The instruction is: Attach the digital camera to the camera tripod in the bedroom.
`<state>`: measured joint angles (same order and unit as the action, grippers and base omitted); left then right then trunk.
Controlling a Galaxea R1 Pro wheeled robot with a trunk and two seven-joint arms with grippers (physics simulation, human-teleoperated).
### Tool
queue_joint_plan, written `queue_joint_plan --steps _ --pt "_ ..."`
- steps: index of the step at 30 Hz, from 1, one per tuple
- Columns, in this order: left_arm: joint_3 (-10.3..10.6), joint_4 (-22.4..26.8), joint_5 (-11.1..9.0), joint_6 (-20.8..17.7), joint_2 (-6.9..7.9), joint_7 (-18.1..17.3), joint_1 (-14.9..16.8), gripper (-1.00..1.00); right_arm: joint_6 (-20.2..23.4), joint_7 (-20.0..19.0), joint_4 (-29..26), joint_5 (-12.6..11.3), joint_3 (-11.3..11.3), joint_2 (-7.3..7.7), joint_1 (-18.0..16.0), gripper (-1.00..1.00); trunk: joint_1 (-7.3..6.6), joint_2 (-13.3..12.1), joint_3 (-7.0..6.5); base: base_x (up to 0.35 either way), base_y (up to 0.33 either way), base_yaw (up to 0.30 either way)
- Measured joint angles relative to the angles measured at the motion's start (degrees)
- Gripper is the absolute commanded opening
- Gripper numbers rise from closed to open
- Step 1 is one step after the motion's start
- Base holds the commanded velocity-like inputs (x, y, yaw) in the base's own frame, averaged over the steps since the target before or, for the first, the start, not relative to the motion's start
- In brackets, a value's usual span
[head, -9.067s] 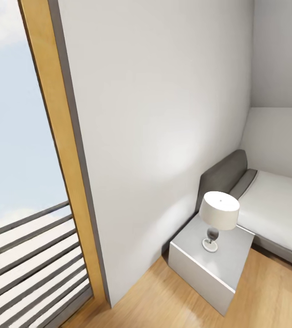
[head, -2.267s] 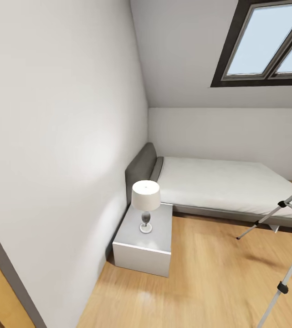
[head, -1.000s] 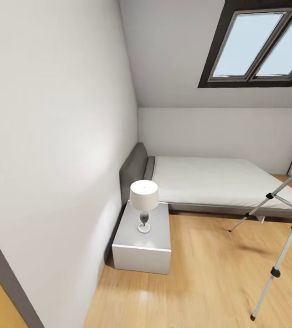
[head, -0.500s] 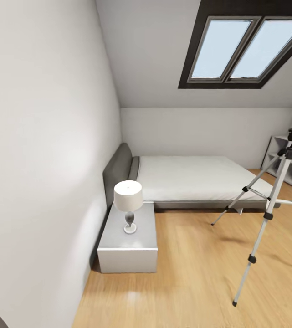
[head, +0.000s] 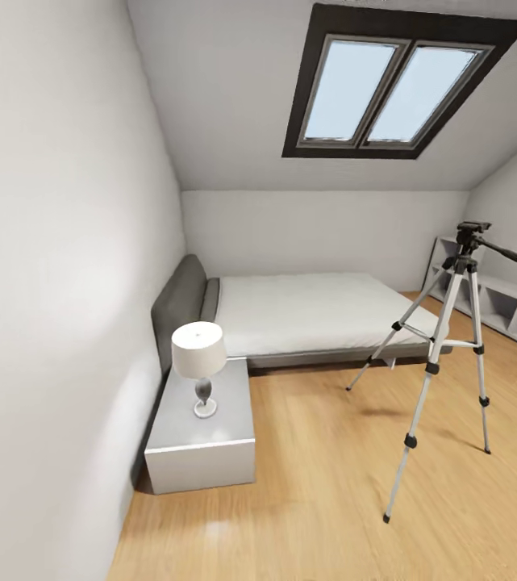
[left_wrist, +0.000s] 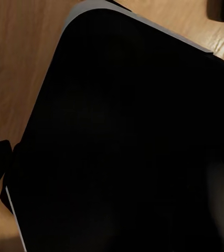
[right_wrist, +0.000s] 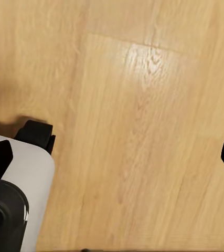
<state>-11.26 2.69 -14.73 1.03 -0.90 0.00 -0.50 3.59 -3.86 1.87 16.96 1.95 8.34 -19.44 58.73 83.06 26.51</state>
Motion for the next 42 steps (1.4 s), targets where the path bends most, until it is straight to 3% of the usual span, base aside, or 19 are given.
queue_joint_plan --steps 34,42 --pt "-0.1 0.0 -0.1 0.0 0.05 0.0 0.0 1.0 1.3 -0.4 0.0 -0.1 0.0 -0.08 0.0 1.0 0.0 0.0 0.0 0.0 0.0 -0.281" --pt "-0.1 0.0 0.0 0.0 0.09 0.0 0.0 1.0 1.2 -0.4 0.0 -0.2 0.0 -0.07 0.0 1.0 0.0 0.0 0.0 -0.022 0.022 -0.103"
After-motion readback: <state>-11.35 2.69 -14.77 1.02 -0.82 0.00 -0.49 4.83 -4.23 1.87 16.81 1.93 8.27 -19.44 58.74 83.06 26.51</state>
